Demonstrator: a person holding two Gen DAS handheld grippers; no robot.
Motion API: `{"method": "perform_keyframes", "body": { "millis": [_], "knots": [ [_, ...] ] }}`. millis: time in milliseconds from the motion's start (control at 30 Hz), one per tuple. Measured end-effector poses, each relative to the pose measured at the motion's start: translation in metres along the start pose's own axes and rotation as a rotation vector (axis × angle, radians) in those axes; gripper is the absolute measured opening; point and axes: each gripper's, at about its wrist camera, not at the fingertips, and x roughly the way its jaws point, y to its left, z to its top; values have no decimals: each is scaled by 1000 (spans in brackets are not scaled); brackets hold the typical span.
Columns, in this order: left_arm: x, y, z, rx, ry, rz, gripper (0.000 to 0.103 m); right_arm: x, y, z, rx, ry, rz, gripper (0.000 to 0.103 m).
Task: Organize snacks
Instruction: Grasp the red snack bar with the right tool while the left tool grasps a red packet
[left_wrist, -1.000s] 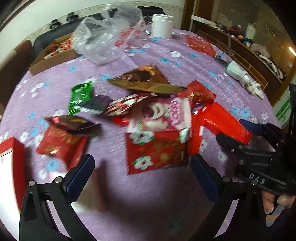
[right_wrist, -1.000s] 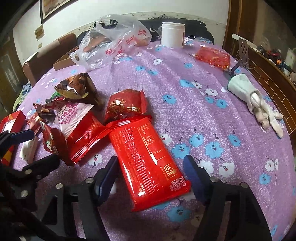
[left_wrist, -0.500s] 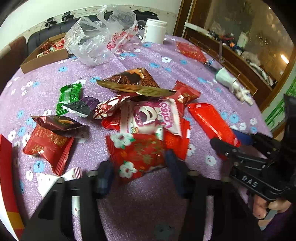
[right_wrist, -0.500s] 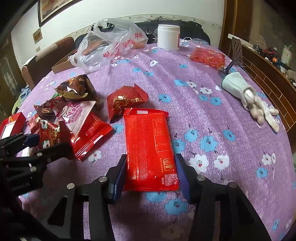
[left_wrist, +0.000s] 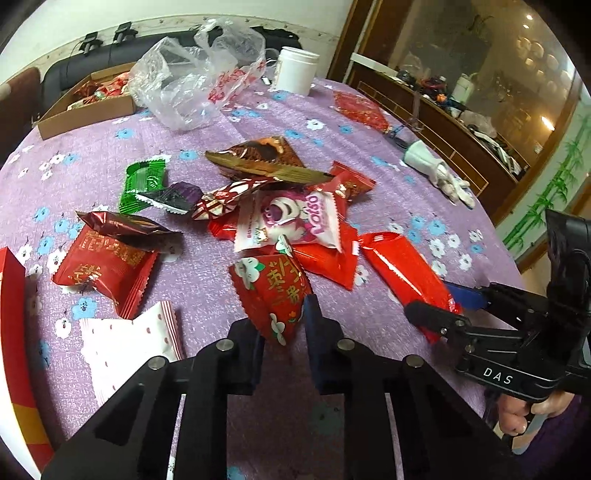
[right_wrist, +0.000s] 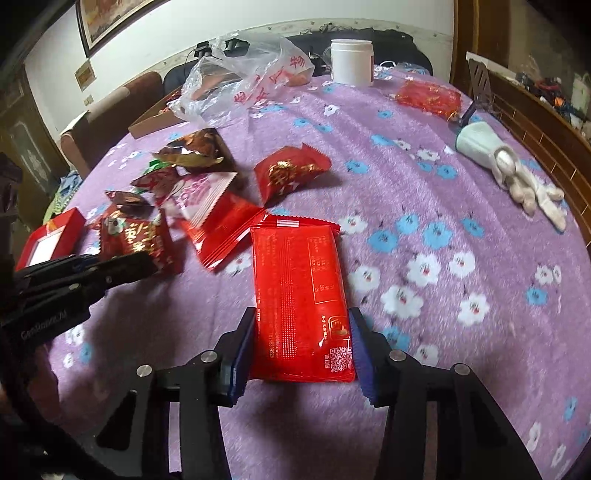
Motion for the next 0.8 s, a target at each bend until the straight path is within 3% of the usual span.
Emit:
{"method": "perform_keyframes", "body": {
  "millis": [367,500,800],
  "knots": [
    [19,-12,2,-6,39,-76,13,-1,1,-7,-9,-21,-7,50],
    [18,-18,1,13,7,-76,7,-3,-1,-10,-10,-35,7,50],
    [-3,-15,-3,23,-52,-76,5,-9,4,-16,2,-51,4,48]
  ]
}}
